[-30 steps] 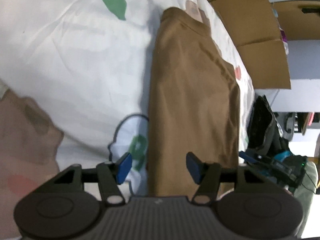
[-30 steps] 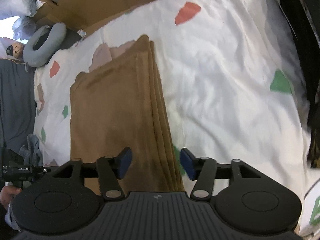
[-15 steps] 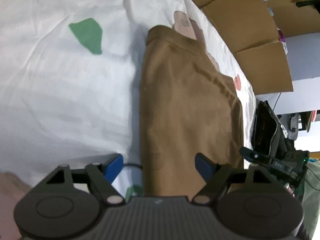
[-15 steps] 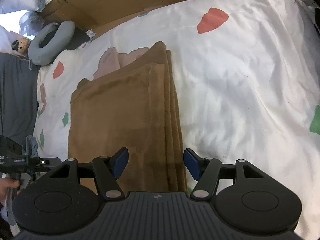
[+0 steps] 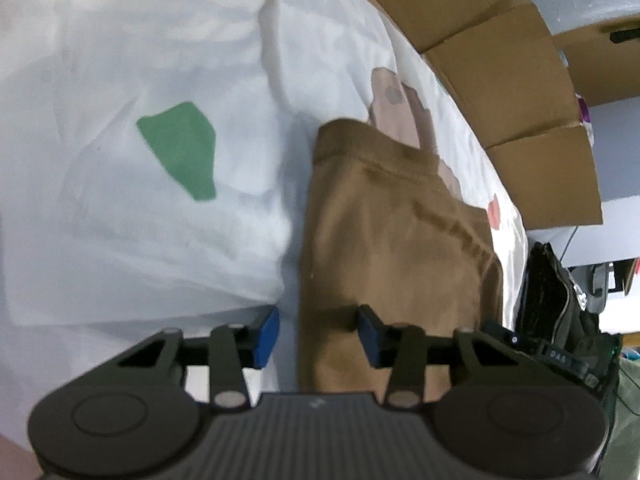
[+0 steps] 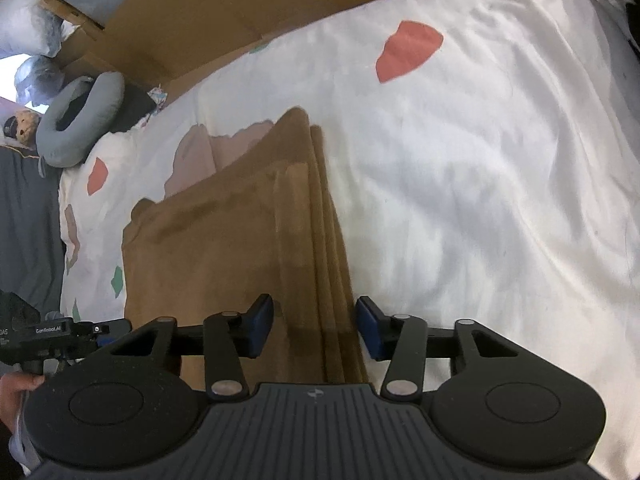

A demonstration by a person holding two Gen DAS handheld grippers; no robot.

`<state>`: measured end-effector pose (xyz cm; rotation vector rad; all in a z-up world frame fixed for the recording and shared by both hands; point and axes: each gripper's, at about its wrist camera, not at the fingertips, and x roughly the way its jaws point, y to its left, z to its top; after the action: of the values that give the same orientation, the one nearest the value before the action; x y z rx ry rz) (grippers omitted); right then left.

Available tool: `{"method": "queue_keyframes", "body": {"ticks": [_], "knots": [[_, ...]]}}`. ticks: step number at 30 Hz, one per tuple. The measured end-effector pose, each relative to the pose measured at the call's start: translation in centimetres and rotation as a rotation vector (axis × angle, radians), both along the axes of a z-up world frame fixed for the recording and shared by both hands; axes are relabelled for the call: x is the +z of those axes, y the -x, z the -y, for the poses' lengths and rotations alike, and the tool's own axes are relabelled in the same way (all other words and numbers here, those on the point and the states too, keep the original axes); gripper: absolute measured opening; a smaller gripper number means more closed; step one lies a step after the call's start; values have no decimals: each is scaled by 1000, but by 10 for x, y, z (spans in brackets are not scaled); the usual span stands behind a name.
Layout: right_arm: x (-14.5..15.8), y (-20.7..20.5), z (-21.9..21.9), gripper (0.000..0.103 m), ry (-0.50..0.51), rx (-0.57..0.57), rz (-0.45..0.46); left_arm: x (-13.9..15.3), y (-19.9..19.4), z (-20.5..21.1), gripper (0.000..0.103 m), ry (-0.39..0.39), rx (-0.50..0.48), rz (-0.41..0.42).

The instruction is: Fold clothes

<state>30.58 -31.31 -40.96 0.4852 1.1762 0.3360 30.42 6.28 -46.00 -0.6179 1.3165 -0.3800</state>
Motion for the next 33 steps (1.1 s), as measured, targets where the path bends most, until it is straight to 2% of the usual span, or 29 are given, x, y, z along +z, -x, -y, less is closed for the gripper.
{"method": "queue_keyframes", "body": {"ticks": [7,12,17,20,26,28,29,31,33], "knots": [[0,-15,-5,44,15,23,37,2,-23,9,39,-21,-35,44],[-4,-23,-7,44,7,37,39,3,-38,13,34,-25,-57,65],[-5,-29,-6,37,1,54,39,7,-51,10,28,-30,-36,88],[-5,-33,-6,37,9,64,54,7,-60,10,26,-47,-41,97],[-5,-46,-6,38,16,56,76,9,-69,4,23,-35,-19,110],[-4,-49,-6,38,13,59,79,10,-67,2,26,-36,-13,112],[-4,-51,-6,38,12,61,80,10,-66,0,35,-38,-7,111],[-4,-53,-6,38,9,70,76,8,-64,-2,45,-24,3,92],[-5,-54,-5,39,6,80,70,5,-61,-3,45,1,-2,87]]}}
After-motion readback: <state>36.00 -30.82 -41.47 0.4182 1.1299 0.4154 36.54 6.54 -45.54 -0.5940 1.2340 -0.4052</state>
